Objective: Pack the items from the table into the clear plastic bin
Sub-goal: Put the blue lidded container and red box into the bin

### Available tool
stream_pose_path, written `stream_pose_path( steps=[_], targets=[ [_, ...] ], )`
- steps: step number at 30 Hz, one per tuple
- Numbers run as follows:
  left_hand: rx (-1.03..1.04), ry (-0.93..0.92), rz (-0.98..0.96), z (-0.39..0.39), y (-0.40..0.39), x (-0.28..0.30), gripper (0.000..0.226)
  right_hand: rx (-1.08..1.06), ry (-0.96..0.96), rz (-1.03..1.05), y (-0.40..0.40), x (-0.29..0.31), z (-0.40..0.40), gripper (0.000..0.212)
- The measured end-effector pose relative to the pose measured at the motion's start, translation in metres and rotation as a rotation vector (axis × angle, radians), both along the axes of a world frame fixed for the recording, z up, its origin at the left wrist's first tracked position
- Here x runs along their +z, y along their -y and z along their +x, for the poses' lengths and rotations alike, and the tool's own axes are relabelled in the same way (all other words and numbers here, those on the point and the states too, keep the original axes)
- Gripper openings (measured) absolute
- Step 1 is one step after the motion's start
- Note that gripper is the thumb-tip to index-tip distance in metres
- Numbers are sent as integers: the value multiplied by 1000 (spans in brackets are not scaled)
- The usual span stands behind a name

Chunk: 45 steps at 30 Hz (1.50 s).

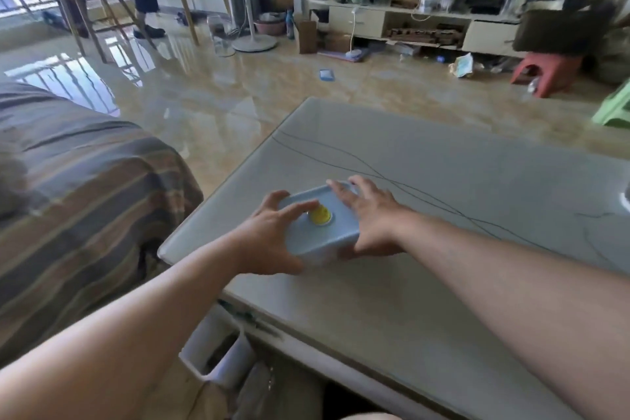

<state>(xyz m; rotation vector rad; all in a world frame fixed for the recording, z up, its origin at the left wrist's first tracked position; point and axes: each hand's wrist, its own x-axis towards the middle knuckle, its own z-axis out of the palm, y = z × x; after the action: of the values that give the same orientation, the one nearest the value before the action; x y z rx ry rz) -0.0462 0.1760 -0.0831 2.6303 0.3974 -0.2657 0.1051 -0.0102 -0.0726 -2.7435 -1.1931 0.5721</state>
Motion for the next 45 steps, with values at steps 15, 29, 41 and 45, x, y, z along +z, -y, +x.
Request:
stream_pose_path(
  steps=[15, 29, 41, 45],
  targets=[
    [14, 329, -696, 25, 149, 122, 75, -291, -167, 541, 198, 89, 1, 116],
    [-602, 590, -419, 111, 496, 220, 79, -634, 205, 644, 586, 235, -48, 104],
    [-823, 507, 99, 135, 613, 202, 69, -886, 365, 541, 698, 186, -58, 132],
    [-809, 359, 104, 140, 598, 178, 60, -827, 174, 498, 688, 159, -41, 127]
  ],
)
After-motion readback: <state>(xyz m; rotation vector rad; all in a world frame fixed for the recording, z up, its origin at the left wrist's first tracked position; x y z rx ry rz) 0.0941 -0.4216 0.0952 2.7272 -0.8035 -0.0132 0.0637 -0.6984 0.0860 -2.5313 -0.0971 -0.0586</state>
